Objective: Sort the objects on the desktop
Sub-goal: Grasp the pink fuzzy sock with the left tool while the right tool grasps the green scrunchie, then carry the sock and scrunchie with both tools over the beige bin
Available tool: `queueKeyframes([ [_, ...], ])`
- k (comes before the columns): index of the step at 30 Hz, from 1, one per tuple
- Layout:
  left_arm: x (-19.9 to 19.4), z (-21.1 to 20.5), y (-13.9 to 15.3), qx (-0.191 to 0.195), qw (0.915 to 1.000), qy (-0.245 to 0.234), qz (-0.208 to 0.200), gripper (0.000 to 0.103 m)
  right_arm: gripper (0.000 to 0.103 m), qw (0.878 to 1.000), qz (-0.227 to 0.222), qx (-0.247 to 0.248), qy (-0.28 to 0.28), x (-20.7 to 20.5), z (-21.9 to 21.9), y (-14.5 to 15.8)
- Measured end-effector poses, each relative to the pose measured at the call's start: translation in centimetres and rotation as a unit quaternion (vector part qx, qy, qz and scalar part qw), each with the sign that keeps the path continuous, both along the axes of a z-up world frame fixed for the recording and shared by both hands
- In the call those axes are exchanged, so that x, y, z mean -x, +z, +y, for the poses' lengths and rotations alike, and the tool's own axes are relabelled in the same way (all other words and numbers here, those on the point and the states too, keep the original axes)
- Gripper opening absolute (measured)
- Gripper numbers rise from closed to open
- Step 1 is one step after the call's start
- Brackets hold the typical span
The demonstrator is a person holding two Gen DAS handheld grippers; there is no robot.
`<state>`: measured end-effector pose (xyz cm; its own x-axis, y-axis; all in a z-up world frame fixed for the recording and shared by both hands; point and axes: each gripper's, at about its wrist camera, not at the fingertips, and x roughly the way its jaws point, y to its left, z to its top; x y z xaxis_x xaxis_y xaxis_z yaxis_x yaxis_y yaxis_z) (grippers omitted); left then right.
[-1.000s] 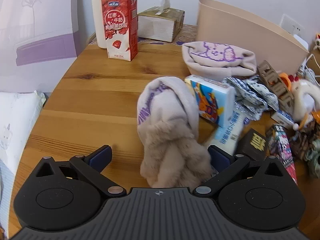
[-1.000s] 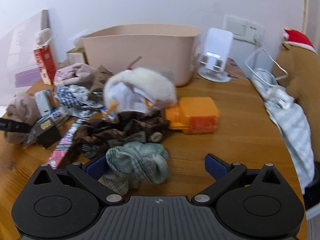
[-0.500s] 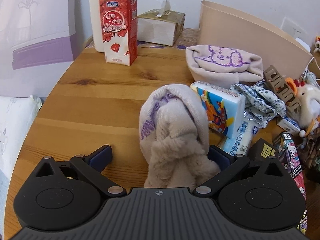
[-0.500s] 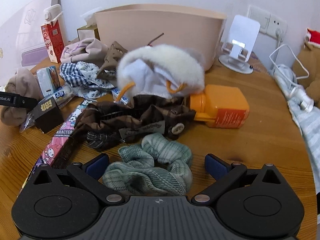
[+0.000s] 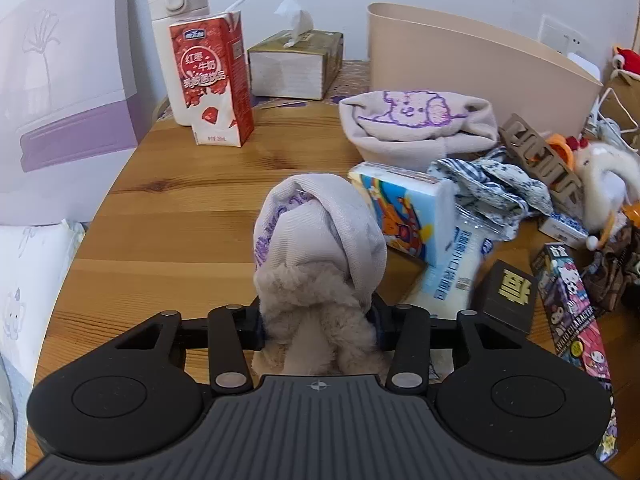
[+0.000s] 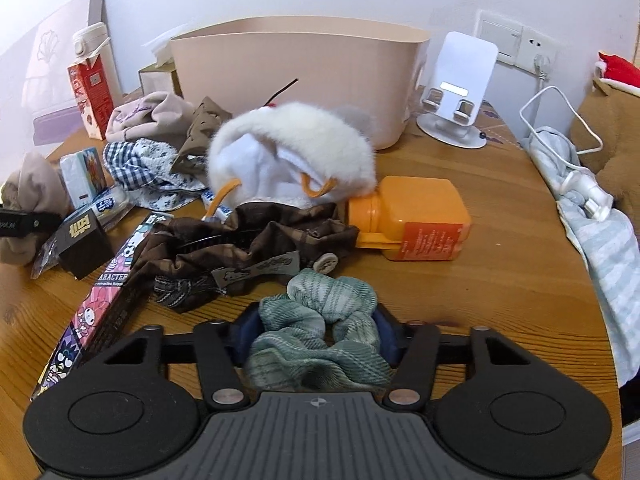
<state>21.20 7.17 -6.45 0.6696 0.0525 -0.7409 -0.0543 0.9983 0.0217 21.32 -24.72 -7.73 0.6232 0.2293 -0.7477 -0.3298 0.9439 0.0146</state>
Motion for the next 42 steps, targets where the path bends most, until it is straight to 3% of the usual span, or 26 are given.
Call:
queueKeyframes([
  [10, 0.4, -1.4, 3.0, -0.005, 0.9992, -0.025, -0.031, 0.044, 0.039, 1.000, -0.014, -0.014, -0.017, 0.1, -2.0, 1.7],
  [17, 0.5, -1.8, 4.6, -0.004, 0.9983, -0.026, -0.051, 0.044, 0.025, 1.000, -0.014, -0.010, -0.025, 0.4, -3.2, 2.2],
  [24, 0.6, -1.8, 5.3, 0.001, 0.9980, -0.026, -0.058, 0.044, 0.023, 0.999, -0.033, -0.020, -0.037, 0.8, -4.3, 3.5],
  [37, -2.0, -2.6, 8.7, 0.019, 0.9944, -0.037, -0.097, 0.043, 0.023, 0.993, -0.115, -0.016, -0.032, -2.3, -4.6, 10.7],
  [42, -4.2, -3.7, 10.1, -0.004, 0.9927, -0.037, -0.115, 0.043, 0.023, 0.990, -0.136, -0.028, -0.023, -4.6, -3.9, 13.2],
])
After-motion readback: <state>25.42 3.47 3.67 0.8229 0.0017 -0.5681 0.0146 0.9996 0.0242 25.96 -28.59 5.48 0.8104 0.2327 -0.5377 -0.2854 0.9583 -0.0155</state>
